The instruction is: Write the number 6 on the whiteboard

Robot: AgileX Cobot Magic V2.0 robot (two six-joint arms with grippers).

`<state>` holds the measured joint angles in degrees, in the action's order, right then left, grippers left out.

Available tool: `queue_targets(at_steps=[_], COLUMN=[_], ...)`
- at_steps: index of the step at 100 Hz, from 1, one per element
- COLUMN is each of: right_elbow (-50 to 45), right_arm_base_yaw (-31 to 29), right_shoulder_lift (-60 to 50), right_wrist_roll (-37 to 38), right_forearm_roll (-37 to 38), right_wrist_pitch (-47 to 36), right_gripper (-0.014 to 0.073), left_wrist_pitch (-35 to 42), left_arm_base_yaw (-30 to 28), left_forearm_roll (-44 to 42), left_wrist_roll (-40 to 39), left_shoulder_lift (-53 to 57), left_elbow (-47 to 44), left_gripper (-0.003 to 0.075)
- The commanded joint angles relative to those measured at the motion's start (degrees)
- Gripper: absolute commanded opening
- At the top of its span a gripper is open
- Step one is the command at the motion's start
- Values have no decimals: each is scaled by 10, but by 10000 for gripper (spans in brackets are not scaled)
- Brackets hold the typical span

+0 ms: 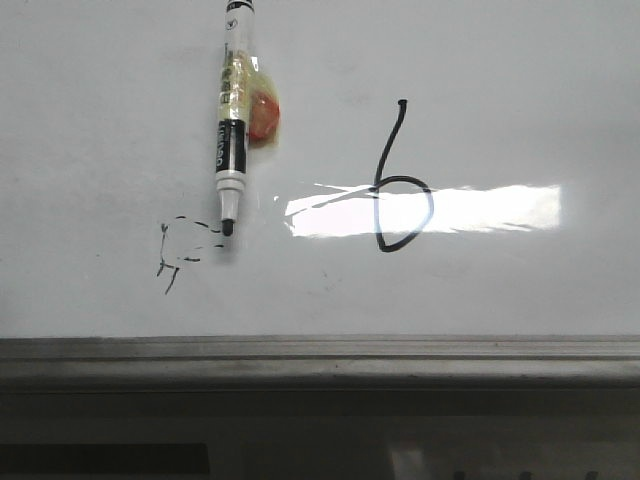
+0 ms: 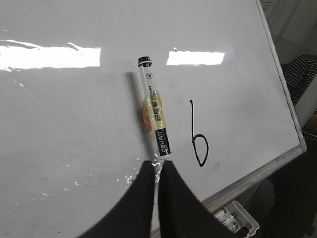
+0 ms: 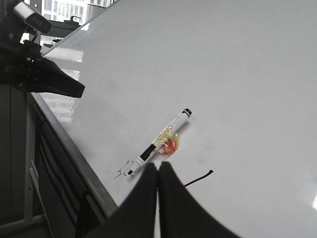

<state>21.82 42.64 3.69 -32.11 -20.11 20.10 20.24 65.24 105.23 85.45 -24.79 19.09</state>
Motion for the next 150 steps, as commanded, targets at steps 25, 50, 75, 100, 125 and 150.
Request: queue_targets(at_steps=[25, 50, 75, 100, 125, 150], right_elbow=[14, 14, 14, 14, 14, 14], right_arm_base_yaw=[-3, -3, -3, -3, -3, -3], right_shoulder_lift=[6, 6, 6, 6, 6, 6], right_wrist_roll=[-4, -4, -4, -4, -4, -4], right_forearm_roll=[-7, -7, -7, -7, -7, -7], right_wrist_pitch=[-42, -44, -44, -44, -44, -44], right_gripper=[-45, -45, -45, -45, -45, -45], left_wrist_pitch=[-18, -15, -145, -241, -269, -290], left_arm_base_yaw=[4, -19, -174, -369, -505, -522], left_forearm_roll=[-16, -77, -571, -929, -1016, -1016], left_wrist_roll=[2, 2, -307, -744, -848, -875], left_shoulder_lift=[-2, 4, 39, 151, 214, 215], left_elbow=[15, -5, -82, -135, -169, -204], left_gripper=[-20, -20, -20, -20, -20, -20])
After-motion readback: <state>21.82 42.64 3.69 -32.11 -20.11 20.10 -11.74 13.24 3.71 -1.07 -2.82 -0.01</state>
